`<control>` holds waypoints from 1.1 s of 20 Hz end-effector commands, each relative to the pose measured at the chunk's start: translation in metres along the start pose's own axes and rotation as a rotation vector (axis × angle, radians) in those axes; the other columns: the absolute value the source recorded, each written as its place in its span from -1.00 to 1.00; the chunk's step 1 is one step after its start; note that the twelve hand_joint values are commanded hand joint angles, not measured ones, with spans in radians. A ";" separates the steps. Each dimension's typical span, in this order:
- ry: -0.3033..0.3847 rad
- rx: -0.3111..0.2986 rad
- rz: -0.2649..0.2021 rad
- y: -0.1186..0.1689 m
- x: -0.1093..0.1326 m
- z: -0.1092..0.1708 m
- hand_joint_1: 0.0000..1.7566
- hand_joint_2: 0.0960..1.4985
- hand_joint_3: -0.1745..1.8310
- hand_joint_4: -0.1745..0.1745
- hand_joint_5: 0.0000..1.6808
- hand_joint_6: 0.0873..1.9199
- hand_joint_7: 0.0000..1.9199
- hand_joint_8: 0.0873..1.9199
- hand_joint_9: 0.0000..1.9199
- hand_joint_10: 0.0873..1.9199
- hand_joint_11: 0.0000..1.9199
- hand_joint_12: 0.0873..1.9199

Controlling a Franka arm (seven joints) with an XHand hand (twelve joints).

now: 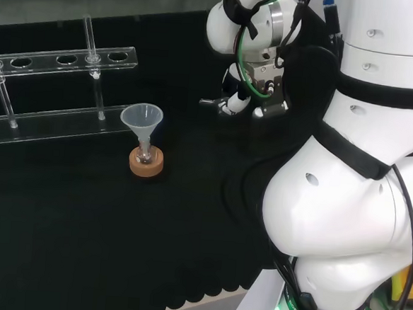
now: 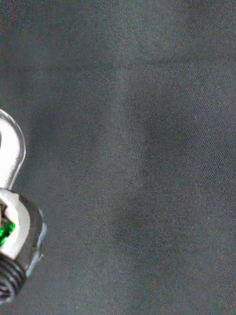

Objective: Pick up the weighing funnel.

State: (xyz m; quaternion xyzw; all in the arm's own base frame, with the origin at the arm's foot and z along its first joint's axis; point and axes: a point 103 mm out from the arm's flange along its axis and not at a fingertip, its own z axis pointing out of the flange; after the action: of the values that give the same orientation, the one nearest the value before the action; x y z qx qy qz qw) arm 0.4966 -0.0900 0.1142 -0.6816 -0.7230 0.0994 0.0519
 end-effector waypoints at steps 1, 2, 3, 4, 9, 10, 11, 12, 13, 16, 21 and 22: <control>-0.005 0.008 -0.010 -0.009 -0.002 -0.014 0.26 -0.10 -0.32 1.00 0.51 -0.43 0.61 -0.68 0.47 -0.71 -0.70 0.52; -0.006 0.007 -0.010 -0.011 -0.002 -0.017 0.26 -0.10 -0.31 1.00 0.51 -0.43 0.61 -0.68 0.47 -0.71 -0.70 0.52; -0.008 0.005 -0.010 -0.012 -0.003 -0.020 0.26 -0.10 -0.31 1.00 0.51 -0.43 0.61 -0.68 0.47 -0.70 -0.70 0.52; -0.006 0.003 -0.009 -0.013 -0.003 -0.024 0.26 -0.10 -0.31 1.00 0.51 -0.43 0.61 -0.68 0.47 -0.70 -0.70 0.52; -0.005 -0.006 -0.006 -0.019 -0.006 -0.040 0.26 -0.10 -0.31 1.00 0.51 -0.43 0.62 -0.68 0.47 -0.70 -0.70 0.52; -0.007 -0.008 -0.007 -0.021 -0.007 -0.043 0.26 -0.10 -0.31 1.00 0.51 -0.43 0.62 -0.68 0.47 -0.70 -0.70 0.52; -0.007 -0.009 -0.006 -0.022 -0.008 -0.045 0.26 -0.10 -0.31 1.00 0.51 -0.43 0.62 -0.68 0.47 -0.70 -0.70 0.52; -0.011 -0.008 -0.005 -0.022 -0.009 -0.047 0.26 -0.10 -0.31 1.00 0.51 -0.43 0.62 -0.68 0.47 -0.70 -0.70 0.52; -0.010 -0.008 -0.003 -0.023 -0.009 -0.047 0.26 -0.10 -0.31 1.00 0.51 -0.43 0.62 -0.68 0.47 -0.70 -0.70 0.52; -0.012 -0.012 0.004 -0.025 -0.010 -0.050 0.26 -0.10 -0.30 1.00 0.51 -0.42 0.62 -0.68 0.47 -0.70 -0.70 0.52; -0.012 -0.024 0.006 -0.029 -0.012 -0.054 0.26 -0.11 -0.30 1.00 0.51 -0.42 0.62 -0.68 0.47 -0.70 -0.70 0.52; -0.014 -0.020 0.006 -0.030 -0.013 -0.054 0.26 -0.11 -0.30 1.00 0.51 -0.42 0.62 -0.68 0.47 -0.70 -0.70 0.52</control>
State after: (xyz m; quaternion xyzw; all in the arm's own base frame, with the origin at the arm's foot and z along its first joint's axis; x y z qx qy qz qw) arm 0.4819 -0.0982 0.1725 -0.6836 -0.7223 0.0958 0.0408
